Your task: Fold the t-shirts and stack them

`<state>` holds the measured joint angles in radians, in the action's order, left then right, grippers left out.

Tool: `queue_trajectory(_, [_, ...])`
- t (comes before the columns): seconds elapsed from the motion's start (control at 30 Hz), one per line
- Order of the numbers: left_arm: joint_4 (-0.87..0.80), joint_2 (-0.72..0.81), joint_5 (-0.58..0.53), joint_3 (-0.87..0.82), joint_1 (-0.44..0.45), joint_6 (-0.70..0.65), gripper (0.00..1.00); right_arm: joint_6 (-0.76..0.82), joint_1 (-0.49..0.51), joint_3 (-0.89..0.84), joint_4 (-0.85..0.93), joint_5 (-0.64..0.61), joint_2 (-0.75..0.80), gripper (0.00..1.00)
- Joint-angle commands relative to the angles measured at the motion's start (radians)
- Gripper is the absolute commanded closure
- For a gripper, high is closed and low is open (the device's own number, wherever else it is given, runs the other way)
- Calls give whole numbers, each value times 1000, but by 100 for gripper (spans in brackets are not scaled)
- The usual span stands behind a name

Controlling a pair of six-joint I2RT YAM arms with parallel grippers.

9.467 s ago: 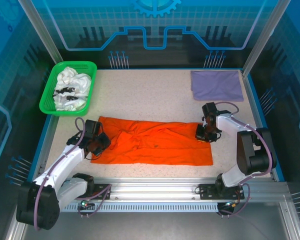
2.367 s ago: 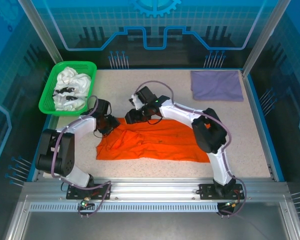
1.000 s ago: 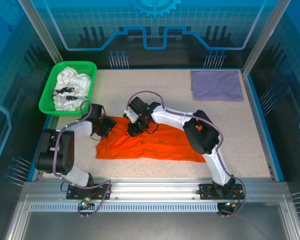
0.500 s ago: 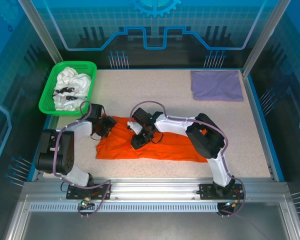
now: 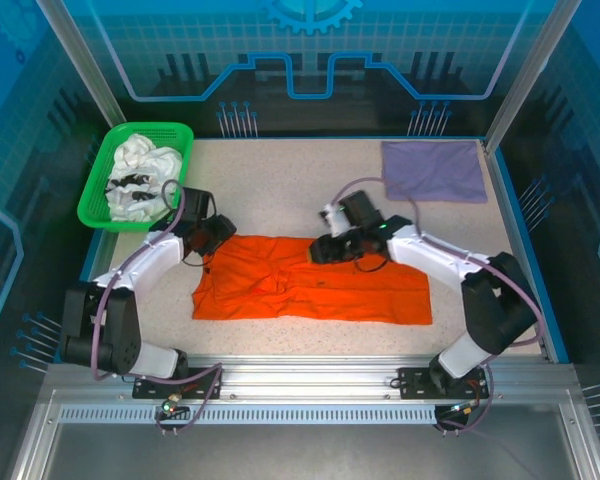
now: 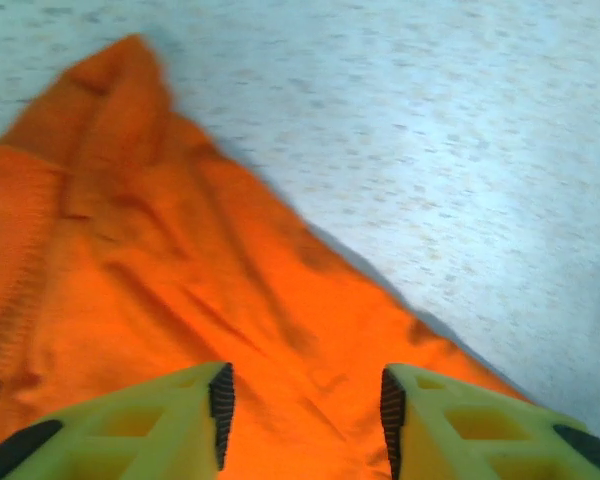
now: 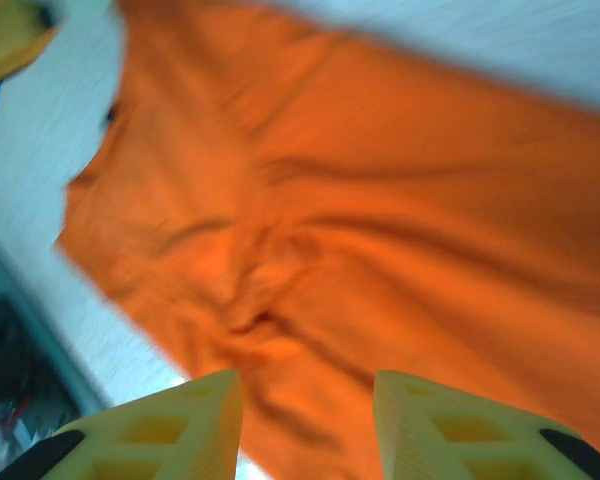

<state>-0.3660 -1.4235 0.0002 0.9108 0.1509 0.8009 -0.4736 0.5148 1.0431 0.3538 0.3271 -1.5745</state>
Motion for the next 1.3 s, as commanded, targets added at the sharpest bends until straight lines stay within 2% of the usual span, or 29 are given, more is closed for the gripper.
queue_trajectory(0.0, [-87,-41,-81,25,43,-46,61,-85,-154,-62,71,-70,16,61])
queue_trajectory(0.1, [-65,-121,-87,36,59,-33,63,-123,-284,-112,86,-101,0,60])
queue_trajectory(0.2, [-52,-221,-92,60,75,-15,63,-140,-373,-136,104,-76,-52,62])
queue_trajectory(0.37, [-66,-399,-100,171,97,-20,62,-156,-414,-211,102,-75,-64,61])
queue_trajectory(0.5, [-164,-566,-115,376,118,-76,61,-172,-397,-261,122,-104,-8,57])
queue_trajectory(0.67, [-283,-755,-105,669,154,-156,62,-187,-347,-266,187,-153,5,55])
queue_trajectory(0.77, [-399,-892,-112,905,177,-215,62,-234,-331,-310,193,-185,64,53])
queue_trajectory(0.87, [-454,-1014,-100,1120,186,-243,61,-297,-303,-356,183,-160,115,52])
queue_trajectory(1.03, [-561,-1253,-49,1556,191,-273,61,-436,-189,-403,165,-160,123,53])
queue_trajectory(1.13, [-526,-1341,11,1709,191,-265,61,-534,-101,-438,148,-168,128,53])
queue_trajectory(1.27, [-316,-1359,172,1686,193,-214,63,-706,38,-492,95,-195,156,53])
